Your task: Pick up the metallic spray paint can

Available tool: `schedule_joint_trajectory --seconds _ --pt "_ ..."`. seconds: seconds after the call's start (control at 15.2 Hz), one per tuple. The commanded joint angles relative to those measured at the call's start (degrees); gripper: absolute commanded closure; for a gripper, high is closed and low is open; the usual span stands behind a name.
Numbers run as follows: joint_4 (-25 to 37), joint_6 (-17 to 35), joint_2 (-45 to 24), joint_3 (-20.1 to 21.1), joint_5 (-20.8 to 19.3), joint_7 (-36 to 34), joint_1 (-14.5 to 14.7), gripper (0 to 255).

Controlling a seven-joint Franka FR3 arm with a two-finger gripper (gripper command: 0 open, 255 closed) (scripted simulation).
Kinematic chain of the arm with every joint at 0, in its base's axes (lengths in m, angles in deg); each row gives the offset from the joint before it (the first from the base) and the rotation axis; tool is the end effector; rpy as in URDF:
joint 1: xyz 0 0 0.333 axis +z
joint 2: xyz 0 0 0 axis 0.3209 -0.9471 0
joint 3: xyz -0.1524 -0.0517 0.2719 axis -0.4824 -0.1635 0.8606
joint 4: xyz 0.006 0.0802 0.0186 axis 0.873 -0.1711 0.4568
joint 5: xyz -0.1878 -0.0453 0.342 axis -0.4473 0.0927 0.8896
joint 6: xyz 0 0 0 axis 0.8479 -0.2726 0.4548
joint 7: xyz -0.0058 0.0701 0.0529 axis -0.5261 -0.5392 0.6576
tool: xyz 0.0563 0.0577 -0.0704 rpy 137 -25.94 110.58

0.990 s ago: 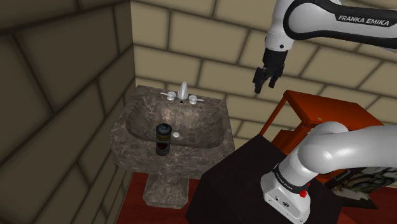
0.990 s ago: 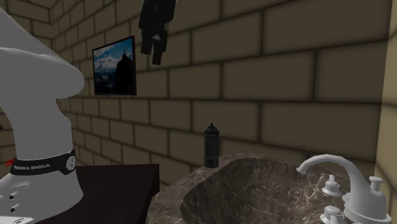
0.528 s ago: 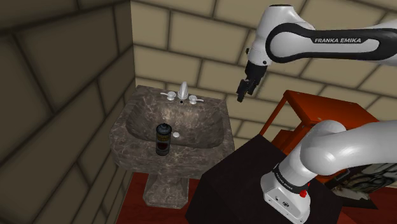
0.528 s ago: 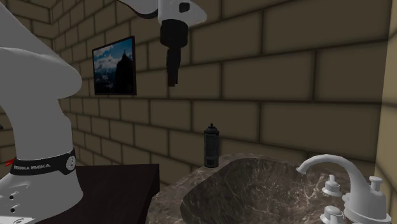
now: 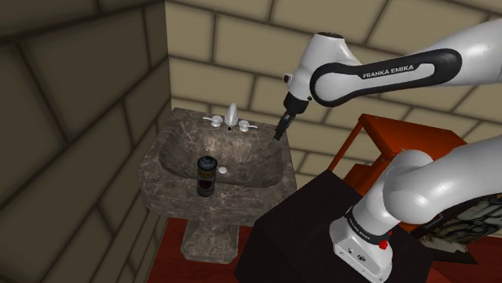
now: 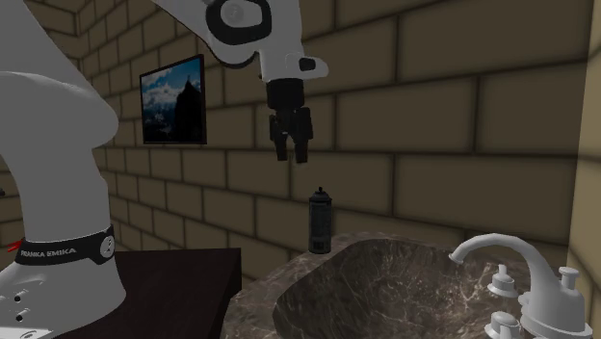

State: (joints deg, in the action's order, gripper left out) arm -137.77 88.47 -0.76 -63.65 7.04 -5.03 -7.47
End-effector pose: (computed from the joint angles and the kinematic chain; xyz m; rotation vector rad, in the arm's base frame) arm 0.3715 0.0751 0.4105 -3.0618 -0.6252 -0.1428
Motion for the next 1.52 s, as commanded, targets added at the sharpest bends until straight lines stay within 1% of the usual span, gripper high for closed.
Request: schedule_joint_trajectory --seconds 0.0,0.2,0.4,0.53,0.66,0.79,0.86,0.92,1.06,1.19,1.25,1.45 --pt "-0.7 6.13 -3.12 -0.33 0.97 3.24 1.84 0" --pt "-0.84 14.36 -8.26 -0.69 3.03 8.08 5.0 0" --pt "-0.31 22.15 -13.69 -1.24 5.98 13.71 8.61 0" --pt "0.41 27.0 -17.4 -1.68 8.79 18.18 11.3 0" --pt "1.43 31.5 -21.13 -2.18 12.64 23.53 14.25 0" --pt "2.8 35.55 -24.84 -2.63 18.01 30.16 17.43 0" --pt "3.64 37.35 -26.69 -2.68 21.43 34.12 18.96 0" --pt "4.62 38.99 -28.53 -2.54 25.38 38.52 20.38 0" --pt "7.0 41.72 -32.16 -1.12 34.64 48.63 22.2 0" --pt "9.91 43.82 -35.7 1.91 44.64 59.73 22.35 0" --pt "10.32 44.1 -36.17 2.77 45.87 61.18 21.9 0" --pt "11.29 45.72 -38.71 5.07 51.68 66.6 20.43 0"
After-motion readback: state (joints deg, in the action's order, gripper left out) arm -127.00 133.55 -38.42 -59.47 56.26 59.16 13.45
